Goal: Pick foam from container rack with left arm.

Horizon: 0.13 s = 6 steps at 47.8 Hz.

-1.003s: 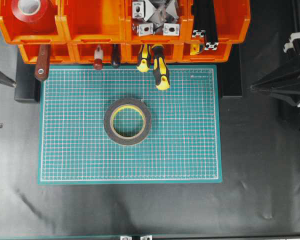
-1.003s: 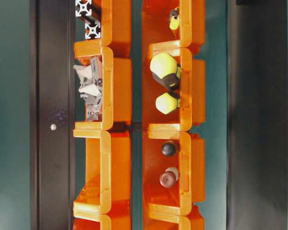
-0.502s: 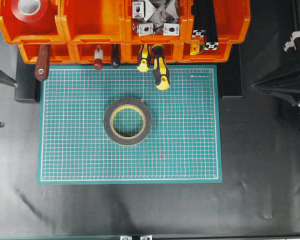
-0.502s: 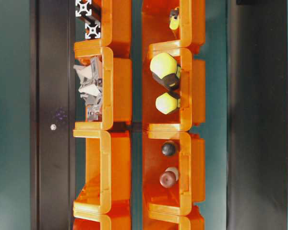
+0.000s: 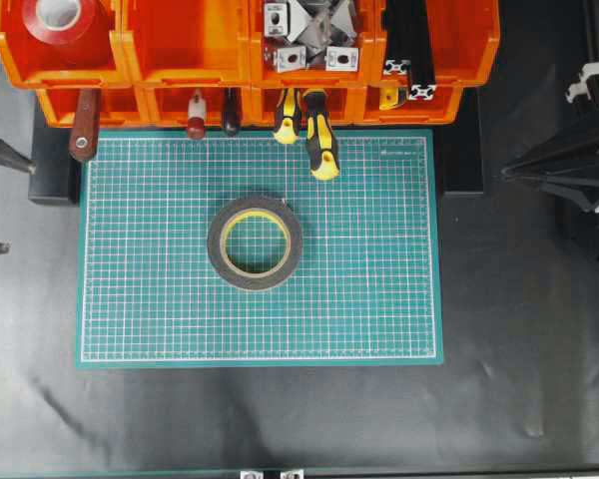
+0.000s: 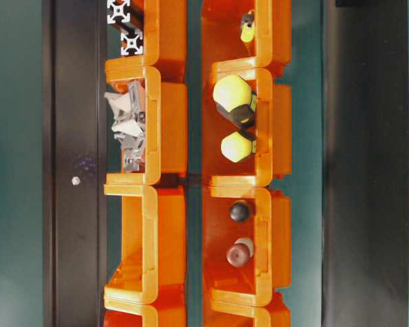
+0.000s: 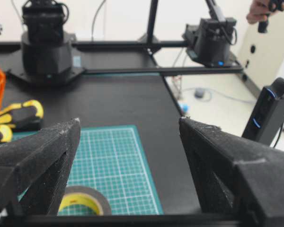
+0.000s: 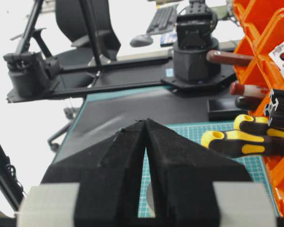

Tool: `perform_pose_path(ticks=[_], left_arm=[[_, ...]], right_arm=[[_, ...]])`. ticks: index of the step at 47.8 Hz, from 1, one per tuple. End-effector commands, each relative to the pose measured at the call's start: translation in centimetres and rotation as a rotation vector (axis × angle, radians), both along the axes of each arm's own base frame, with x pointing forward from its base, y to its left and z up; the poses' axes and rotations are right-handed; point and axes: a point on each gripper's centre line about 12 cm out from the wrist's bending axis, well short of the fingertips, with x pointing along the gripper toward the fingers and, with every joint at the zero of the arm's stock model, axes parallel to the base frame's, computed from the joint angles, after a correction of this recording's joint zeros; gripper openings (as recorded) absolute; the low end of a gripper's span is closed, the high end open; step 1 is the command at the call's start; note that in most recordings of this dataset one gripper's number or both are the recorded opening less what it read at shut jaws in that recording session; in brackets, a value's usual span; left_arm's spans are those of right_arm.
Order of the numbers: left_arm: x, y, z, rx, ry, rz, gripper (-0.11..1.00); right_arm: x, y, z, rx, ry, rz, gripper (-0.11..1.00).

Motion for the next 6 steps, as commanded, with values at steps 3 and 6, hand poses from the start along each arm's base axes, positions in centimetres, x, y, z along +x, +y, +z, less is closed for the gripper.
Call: perform_pose_path(ticks=[3,6], left_arm=[[0.1,0.01,0.4,-0.001,-0.014,0.001,0.81],[0.1,0.01,0.34,-0.001,-0.012,0.001,0.81]], right_arm=[[0.28,0.08,0.8,-0.001,-0.017,0.003,0.0],[0.28,0.09,0.8,-0.004,-0.017,0.003,0.0]])
